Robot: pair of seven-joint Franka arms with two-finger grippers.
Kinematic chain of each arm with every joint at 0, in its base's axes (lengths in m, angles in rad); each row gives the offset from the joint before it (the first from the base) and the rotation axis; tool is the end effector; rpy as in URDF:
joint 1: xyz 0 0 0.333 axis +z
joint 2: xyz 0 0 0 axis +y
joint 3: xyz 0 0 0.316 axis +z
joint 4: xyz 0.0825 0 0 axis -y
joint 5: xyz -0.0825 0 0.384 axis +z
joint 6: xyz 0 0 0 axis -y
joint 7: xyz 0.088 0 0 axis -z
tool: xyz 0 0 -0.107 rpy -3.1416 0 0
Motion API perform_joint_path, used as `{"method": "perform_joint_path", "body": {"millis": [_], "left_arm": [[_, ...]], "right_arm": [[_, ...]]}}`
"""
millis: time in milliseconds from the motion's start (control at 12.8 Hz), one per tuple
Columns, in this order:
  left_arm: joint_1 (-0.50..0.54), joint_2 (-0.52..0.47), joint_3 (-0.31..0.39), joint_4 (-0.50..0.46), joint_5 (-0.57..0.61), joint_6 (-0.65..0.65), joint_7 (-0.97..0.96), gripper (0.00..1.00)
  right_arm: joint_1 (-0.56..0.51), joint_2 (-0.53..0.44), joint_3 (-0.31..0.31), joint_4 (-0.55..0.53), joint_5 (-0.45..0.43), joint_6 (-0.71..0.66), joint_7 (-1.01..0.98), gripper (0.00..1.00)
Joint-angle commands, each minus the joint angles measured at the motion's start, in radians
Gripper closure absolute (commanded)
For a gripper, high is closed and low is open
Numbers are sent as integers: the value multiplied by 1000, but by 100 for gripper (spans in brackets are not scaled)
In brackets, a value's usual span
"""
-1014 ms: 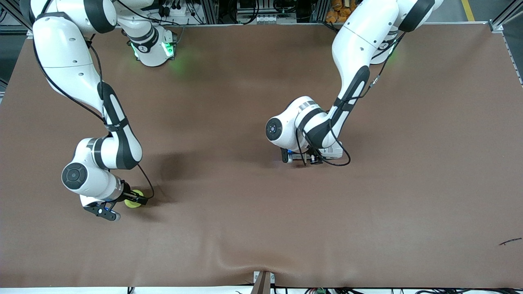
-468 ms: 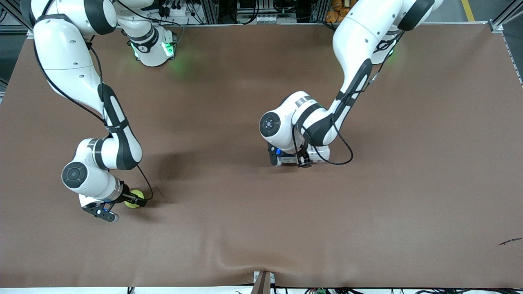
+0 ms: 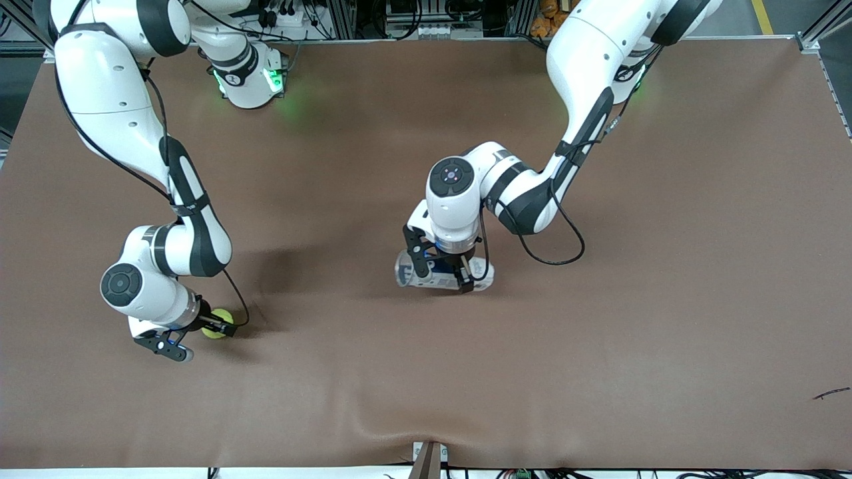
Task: Insert tennis ball vertically with right arm
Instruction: 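Lift the can upright with the left gripper, open end up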
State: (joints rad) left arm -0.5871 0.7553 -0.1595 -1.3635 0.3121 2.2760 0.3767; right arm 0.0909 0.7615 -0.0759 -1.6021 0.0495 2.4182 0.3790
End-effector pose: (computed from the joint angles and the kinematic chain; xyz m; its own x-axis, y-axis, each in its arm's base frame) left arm 0.5752 -0.4844 0.2902 0.3016 -0.9494 0.0878 -0.9273 -0.3135 -0.2046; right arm 0.6998 0.0178 0.1883 0.9278 -0.3683 0.0597 -0.3687 -0.9295 -0.0049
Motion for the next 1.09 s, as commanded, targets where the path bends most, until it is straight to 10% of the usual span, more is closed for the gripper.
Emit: {"method": "perform_joint_path", "body": {"millis": [0,1014], "left_arm": [[17,-19,1,-11,-63,130,-18,25],[3,56,-11,-117,-436,788,-29,27]], "right_arm": [[-16,-11,7,1,-16,-1,6,41],[-23,-201,11,25,9,-341,4,39]]}}
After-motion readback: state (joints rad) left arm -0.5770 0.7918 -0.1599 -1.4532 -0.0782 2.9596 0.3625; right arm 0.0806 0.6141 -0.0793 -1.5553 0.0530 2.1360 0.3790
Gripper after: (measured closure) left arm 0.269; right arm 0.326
